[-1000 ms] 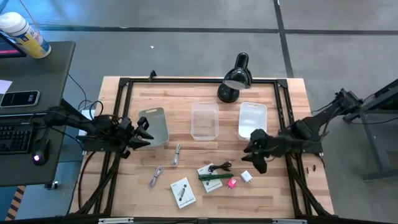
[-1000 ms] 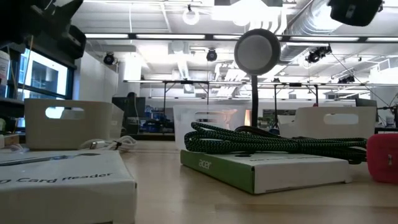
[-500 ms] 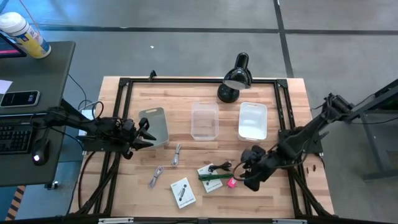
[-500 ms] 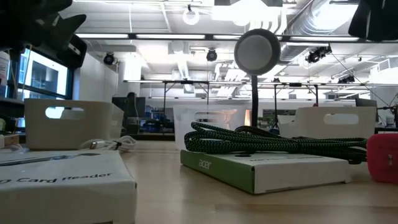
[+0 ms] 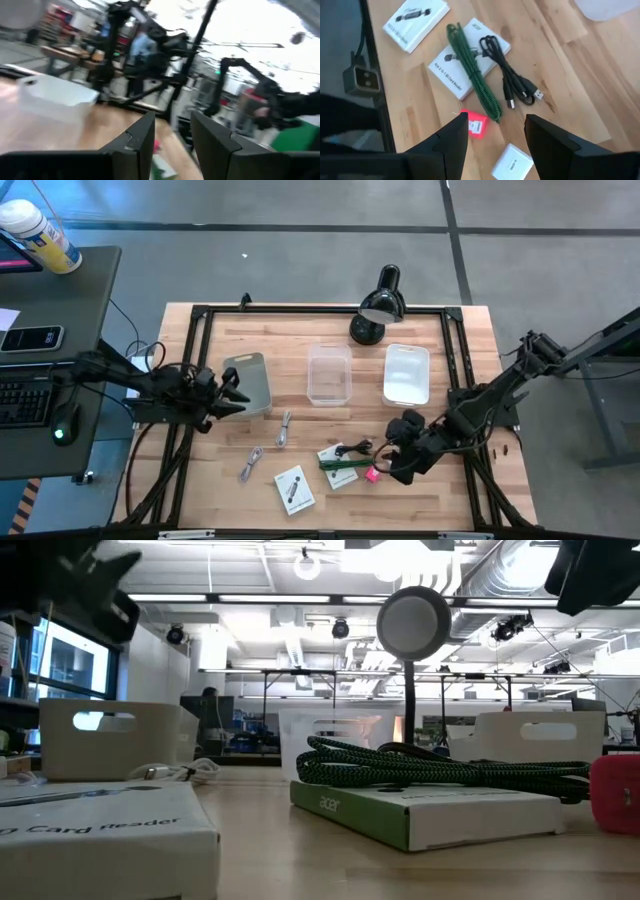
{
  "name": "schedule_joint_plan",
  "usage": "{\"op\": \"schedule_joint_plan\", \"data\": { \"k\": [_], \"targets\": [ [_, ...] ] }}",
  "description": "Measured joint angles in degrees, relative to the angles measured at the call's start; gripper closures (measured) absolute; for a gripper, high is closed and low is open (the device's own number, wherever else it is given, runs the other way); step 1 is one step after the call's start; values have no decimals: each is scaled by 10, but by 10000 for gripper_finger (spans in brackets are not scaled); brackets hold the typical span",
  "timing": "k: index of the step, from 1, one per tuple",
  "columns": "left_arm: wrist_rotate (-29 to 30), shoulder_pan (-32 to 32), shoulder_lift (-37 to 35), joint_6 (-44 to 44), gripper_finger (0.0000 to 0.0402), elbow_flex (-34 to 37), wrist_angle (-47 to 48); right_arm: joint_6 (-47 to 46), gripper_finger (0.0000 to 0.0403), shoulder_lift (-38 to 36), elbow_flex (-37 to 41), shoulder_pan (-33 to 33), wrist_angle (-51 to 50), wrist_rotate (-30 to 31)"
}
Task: Pick and place items into bin
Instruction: Put the white charger adapter into the white bin
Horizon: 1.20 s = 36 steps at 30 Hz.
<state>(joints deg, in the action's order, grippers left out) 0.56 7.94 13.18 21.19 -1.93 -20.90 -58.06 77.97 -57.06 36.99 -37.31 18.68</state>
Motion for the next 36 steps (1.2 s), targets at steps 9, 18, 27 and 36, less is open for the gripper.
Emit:
{"op": "schedule_joint_plan", "data": {
  "k": [9, 18, 27, 36],
  "targets": [
    [-14, 0, 114, -110, 289, -131, 79, 23, 219, 0, 2, -30, -3, -59],
    [-81, 0, 284, -161, 289, -215, 204, 80, 219, 0, 2, -33, -51, -38],
    [-21, 62, 328, -162, 289, -217, 274, 50, 219, 25, 2, -28, -68, -79],
    [60, 111, 328, -148, 289, -217, 335, -119, 181, 60, 2, -25, -78, -179]
  ]
}}
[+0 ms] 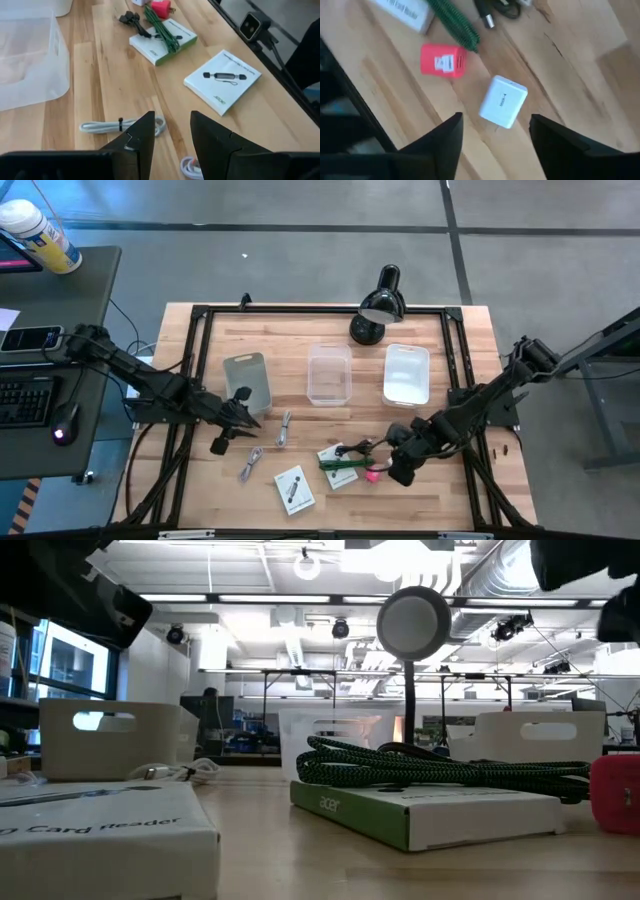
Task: Pick and place items into bin
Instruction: Put the white charger adapter into the white bin
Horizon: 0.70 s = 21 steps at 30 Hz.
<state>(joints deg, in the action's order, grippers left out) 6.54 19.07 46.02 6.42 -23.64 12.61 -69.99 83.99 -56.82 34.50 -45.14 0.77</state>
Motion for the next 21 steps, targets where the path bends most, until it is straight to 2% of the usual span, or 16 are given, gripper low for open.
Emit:
{"op": "schedule_joint_plan", "data": {
  "k": [7, 14, 21],
  "targets": [
    [24, 1, 0, -26, 289, 0, 1, -126, 130, 7, 0, -12, 15, -30],
    [31, 1, 0, -31, 289, 0, 5, -185, 126, 47, 0, -12, 19, -44],
    [30, 1, 0, -21, 289, 0, 5, -196, 126, 102, 0, -12, 35, -53]
  ]
}}
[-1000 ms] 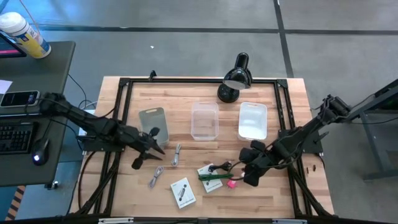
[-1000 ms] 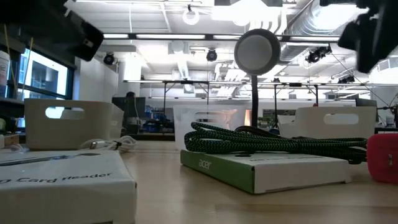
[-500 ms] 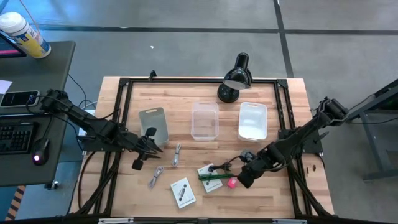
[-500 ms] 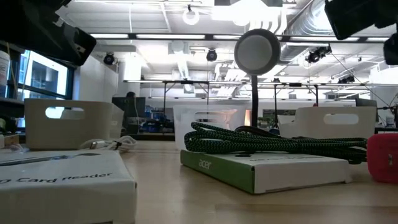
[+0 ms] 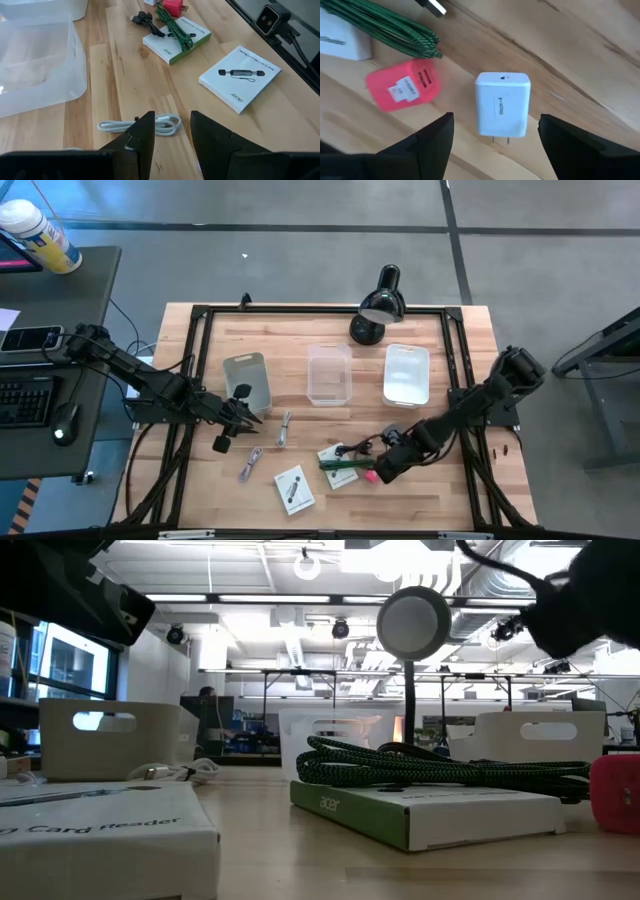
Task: Pick and place items into bin
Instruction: Put the white charger adapter into the white bin
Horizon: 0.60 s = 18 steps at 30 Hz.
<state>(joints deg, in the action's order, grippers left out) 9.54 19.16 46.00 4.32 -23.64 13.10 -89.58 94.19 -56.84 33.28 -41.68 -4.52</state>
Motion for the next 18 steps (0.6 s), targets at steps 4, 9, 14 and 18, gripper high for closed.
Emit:
{"op": "schedule_joint_plan", "data": {
  "k": [4, 9, 14, 18],
  "targets": [
    [0, 0, 0, 5, 289, 0, 0, 0, 126, 15, 0, 1, 17, -3],
    [0, 0, 0, 5, 289, 0, 0, 10, 126, 28, 0, 1, 21, -3],
    [0, 0, 0, 6, 289, 0, 0, 11, 126, 42, 0, 1, 13, -2],
    [0, 0, 0, 6, 289, 0, 0, 12, 126, 45, 0, 1, 1, 3]
  ]
}}
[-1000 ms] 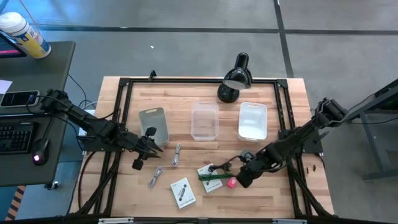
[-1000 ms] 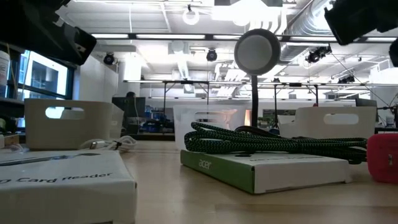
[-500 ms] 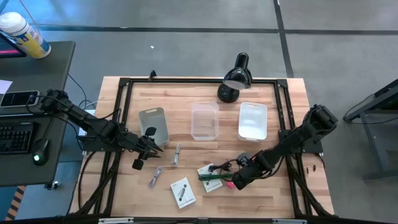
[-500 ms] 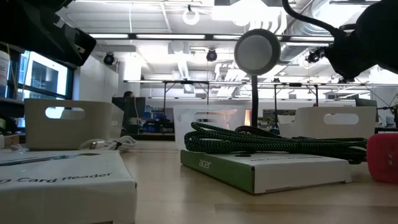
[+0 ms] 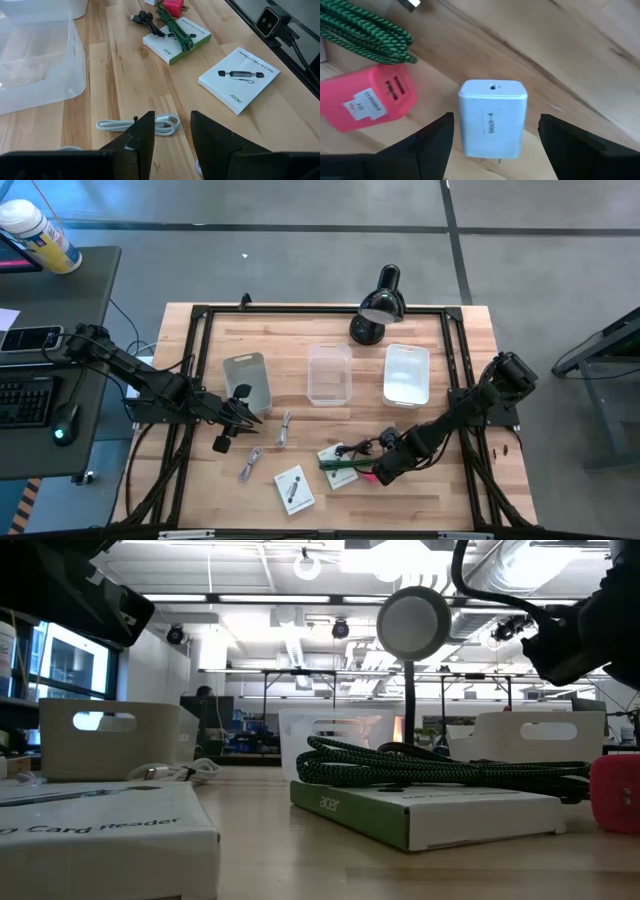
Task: Pick and place items into bin
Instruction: Put the white charger adapter into the white bin
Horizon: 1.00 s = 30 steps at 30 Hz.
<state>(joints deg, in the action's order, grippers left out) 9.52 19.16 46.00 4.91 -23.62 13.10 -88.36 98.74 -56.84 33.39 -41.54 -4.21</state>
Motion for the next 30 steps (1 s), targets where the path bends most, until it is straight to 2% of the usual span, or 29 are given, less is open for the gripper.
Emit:
{"op": "schedule_joint_plan", "data": {
  "k": [5, 11, 18, 30],
  "targets": [
    [2, 0, 0, 0, 289, 0, 0, 10, 126, 0, 1, 0, -9, 12],
    [2, 0, 0, -1, 289, 0, 1, 13, 126, 0, 22, 0, 35, 1],
    [2, 0, 0, 0, 289, 0, 1, 12, 127, 0, 24, 0, 24, 0],
    [2, 0, 0, 0, 289, 0, 4, 13, 181, 0, 25, 0, 24, -1]
  ]
}}
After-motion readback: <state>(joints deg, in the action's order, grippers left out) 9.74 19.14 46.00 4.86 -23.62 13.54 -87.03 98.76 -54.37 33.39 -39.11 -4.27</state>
